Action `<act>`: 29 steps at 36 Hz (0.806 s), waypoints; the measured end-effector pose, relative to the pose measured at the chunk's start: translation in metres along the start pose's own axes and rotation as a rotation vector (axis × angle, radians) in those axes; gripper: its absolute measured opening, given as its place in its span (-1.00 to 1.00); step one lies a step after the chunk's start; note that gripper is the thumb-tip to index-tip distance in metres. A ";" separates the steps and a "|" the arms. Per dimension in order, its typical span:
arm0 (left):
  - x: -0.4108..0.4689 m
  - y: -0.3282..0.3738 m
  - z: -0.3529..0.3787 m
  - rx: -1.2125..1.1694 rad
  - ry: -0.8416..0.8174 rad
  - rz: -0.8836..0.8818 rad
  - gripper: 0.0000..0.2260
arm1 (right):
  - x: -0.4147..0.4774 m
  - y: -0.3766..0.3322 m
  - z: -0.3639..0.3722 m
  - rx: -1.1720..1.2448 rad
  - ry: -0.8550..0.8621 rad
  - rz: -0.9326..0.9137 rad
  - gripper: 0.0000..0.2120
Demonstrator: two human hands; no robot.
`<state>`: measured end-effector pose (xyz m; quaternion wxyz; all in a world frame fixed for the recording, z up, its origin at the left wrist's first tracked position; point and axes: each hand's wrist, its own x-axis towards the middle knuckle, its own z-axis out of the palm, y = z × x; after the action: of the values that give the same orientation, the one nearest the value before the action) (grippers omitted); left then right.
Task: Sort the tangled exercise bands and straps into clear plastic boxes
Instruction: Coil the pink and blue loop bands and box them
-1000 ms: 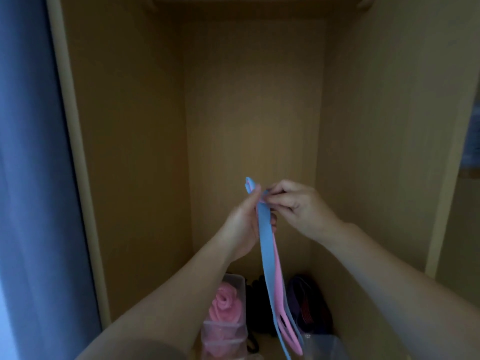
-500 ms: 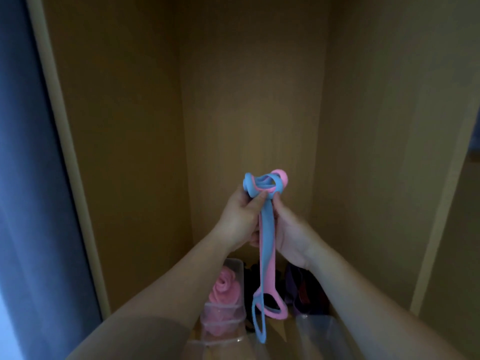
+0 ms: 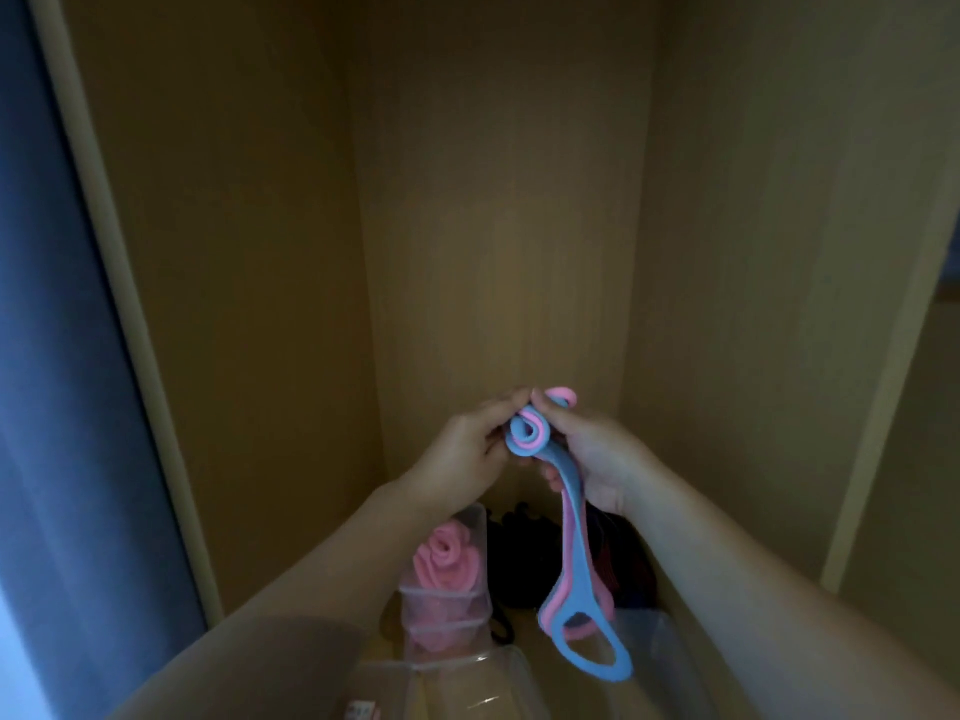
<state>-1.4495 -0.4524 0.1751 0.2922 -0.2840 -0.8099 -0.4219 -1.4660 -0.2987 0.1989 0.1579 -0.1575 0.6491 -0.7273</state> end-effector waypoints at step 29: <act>-0.007 0.009 -0.005 0.422 0.119 -0.109 -0.66 | 0.002 0.015 -0.008 -0.161 0.015 -0.011 -0.69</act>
<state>-1.4373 -0.4533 0.1773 0.3689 -0.1471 -0.8757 -0.2745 -1.4706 -0.2940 0.1828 0.1360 -0.1677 0.7058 -0.6747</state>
